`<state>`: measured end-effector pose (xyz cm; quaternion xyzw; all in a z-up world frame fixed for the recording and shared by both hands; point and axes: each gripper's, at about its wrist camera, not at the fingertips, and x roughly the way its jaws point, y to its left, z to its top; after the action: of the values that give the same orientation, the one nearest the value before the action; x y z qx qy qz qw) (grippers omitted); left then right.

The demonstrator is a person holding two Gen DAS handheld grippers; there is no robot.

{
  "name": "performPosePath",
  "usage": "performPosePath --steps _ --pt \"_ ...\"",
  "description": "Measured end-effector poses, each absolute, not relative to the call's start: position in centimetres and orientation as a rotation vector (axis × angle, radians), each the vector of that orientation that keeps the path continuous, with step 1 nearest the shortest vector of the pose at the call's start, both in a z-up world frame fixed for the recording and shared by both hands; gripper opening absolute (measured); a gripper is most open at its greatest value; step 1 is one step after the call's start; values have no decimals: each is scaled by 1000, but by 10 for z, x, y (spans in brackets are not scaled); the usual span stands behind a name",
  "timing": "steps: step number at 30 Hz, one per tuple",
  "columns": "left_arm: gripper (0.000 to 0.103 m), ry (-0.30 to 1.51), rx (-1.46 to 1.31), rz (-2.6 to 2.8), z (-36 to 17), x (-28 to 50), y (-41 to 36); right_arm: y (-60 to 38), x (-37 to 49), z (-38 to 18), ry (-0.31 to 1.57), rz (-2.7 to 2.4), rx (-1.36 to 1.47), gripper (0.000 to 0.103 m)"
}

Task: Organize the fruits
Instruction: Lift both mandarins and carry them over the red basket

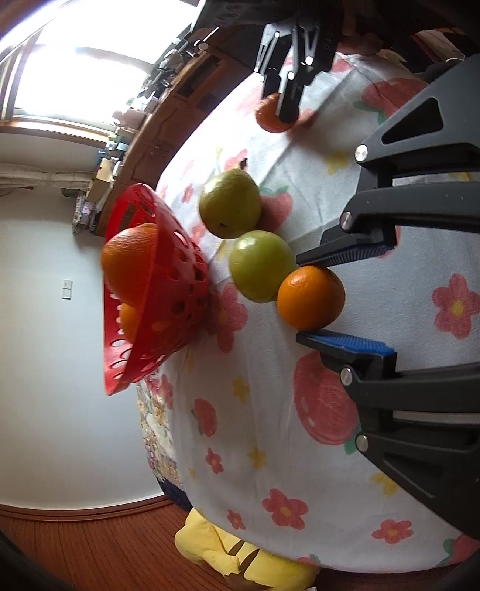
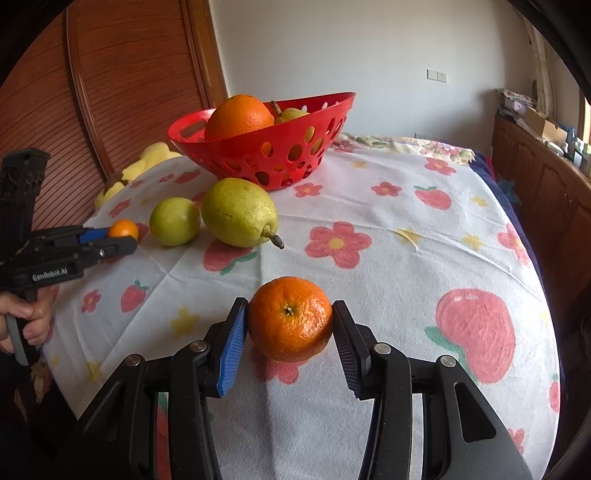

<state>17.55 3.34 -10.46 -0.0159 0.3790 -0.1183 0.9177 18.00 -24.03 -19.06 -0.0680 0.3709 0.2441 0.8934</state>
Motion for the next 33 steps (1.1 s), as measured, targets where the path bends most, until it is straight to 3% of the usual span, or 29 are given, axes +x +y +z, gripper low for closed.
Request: performPosePath --steps 15,33 --pt "33 661 -23 -273 -55 194 32 -244 190 -187 801 527 -120 46" --pt "33 601 -38 -260 -6 239 48 -219 264 -65 625 590 -208 46"
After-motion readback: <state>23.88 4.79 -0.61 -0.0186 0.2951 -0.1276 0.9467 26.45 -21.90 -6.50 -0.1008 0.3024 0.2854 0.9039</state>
